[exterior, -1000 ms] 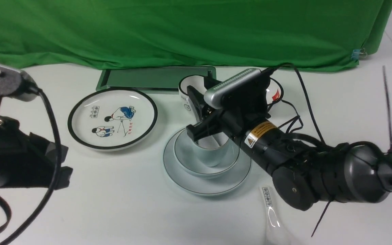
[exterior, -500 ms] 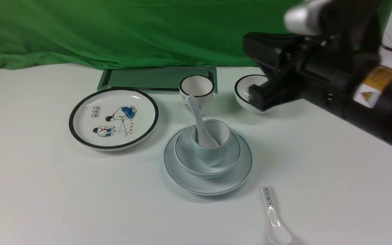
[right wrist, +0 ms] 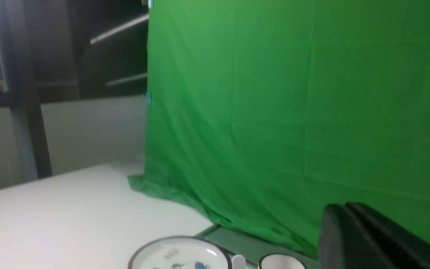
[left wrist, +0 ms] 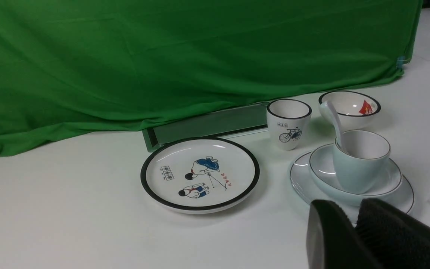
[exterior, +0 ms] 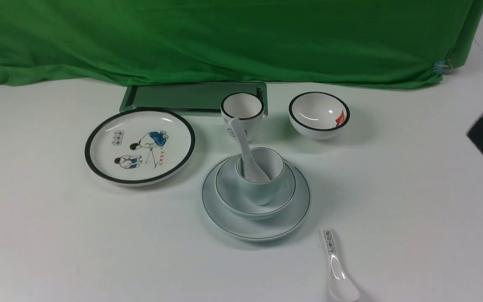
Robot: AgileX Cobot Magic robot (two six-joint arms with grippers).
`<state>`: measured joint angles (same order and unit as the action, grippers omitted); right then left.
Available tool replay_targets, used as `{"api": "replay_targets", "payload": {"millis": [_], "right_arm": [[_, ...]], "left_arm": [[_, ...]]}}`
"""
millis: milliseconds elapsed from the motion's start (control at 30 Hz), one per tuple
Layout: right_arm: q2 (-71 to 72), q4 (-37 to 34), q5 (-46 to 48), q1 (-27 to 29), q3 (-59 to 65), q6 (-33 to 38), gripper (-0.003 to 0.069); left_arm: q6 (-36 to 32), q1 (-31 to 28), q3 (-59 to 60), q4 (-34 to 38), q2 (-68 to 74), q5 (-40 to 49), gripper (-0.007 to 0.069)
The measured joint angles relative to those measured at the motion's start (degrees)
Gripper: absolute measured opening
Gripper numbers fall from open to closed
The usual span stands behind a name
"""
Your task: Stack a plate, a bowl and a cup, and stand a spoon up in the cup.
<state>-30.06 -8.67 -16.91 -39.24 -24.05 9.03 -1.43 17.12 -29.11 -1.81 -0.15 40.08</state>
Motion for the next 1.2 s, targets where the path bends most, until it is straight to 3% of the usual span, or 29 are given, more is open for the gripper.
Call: {"api": "replay_targets", "payload": {"millis": [200,633,833,1067,1133,1200], "right_arm": [[7.96,0.00,4.24,0.00,1.99,0.00,0.0036],[8.80,0.00,5.05,0.00,2.21,0.14,0.0064],[9.73,-0.06,6.85,0.68,3.54,1.20,0.0010],[13.88,0.00,4.40,6.91,13.63,1.05,0.0010],[16.12,0.00,4.17,12.49,18.55,0.13,0.0010],[17.54,0.21,4.22,14.52,20.13,-0.21,0.0010]], "left_arm": [[0.00,0.00,0.00,0.00,0.00,0.00,0.0075],[0.00,0.00,0.00,0.00,0.00,0.00,0.0084],[0.00,0.00,0.00,0.06,0.00,0.00,0.0093],[0.00,0.00,0.00,0.11,0.00,0.00,0.0099],[0.00,0.00,0.00,0.11,0.00,0.00,0.0101],[0.00,0.00,0.00,0.11,0.00,0.00,0.0103]]}}
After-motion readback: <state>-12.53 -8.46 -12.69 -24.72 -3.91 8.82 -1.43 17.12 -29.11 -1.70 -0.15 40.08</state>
